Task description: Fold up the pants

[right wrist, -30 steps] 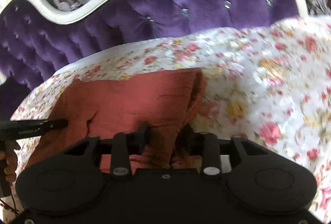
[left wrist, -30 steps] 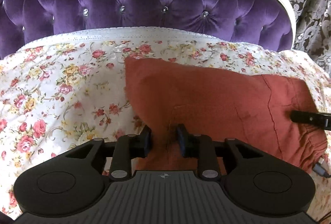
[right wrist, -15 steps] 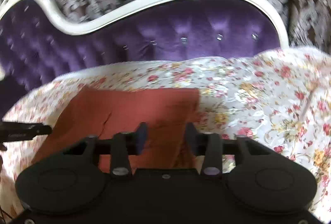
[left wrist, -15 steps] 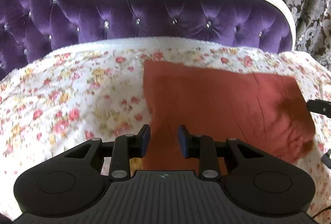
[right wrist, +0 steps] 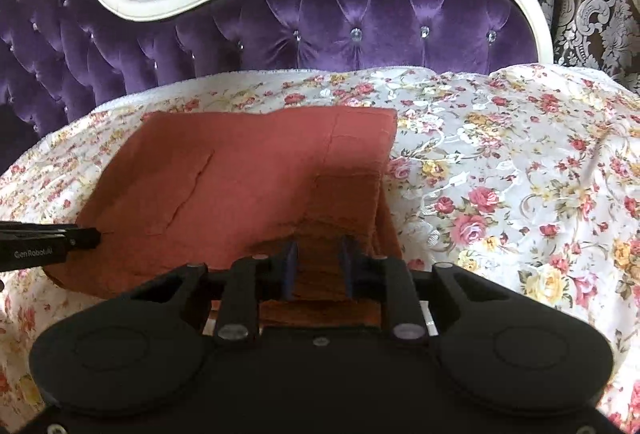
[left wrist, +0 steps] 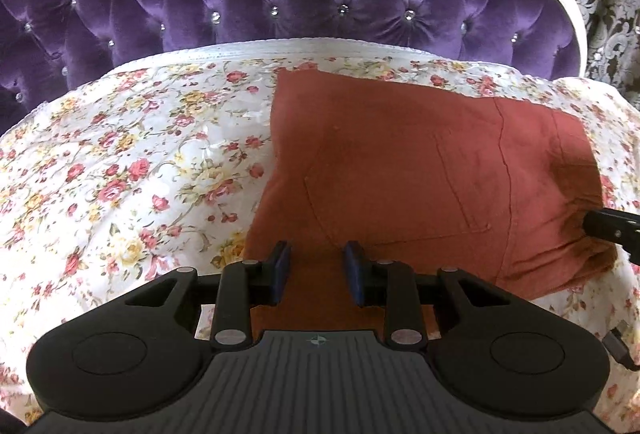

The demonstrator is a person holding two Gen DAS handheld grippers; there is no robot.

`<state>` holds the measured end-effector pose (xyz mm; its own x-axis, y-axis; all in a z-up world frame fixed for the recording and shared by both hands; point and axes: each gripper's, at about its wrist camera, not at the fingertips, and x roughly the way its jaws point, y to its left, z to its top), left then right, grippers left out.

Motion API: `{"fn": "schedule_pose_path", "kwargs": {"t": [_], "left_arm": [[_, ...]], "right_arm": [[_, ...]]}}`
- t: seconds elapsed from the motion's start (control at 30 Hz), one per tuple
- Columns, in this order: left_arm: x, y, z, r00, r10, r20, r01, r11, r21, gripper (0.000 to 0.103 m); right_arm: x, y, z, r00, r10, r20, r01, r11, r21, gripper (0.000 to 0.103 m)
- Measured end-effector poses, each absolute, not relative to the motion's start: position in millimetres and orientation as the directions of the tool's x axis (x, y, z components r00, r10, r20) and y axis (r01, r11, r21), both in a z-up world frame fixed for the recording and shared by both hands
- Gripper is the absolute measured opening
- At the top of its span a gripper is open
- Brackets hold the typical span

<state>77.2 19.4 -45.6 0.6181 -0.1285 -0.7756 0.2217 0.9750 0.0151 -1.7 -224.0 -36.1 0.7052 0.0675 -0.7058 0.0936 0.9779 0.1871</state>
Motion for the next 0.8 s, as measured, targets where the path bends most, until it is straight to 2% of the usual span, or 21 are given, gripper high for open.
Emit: {"fn": "schedule_pose_path", "kwargs": {"t": [0.37, 0.67, 0.8], "left_arm": [[33, 13, -27, 0.643, -0.065, -0.763, 0.182, 0.981, 0.069, 0.029], [-6, 9, -12, 0.638, -0.122, -0.760, 0.217, 0.976, 0.025, 0.029], [-20, 9, -7, 0.633, -0.138, -0.762, 0.220, 0.975, 0.006, 0.030]], "right_arm": [[-44, -215, -16, 0.728, 0.066, -0.683, 0.118, 0.968, 0.219, 0.038], [-72, -207, 1, 0.734, 0.074, -0.675, 0.113, 0.967, 0.230, 0.042], [-83, -204, 6, 0.742, 0.064, -0.667, 0.125, 0.965, 0.232, 0.055]]}}
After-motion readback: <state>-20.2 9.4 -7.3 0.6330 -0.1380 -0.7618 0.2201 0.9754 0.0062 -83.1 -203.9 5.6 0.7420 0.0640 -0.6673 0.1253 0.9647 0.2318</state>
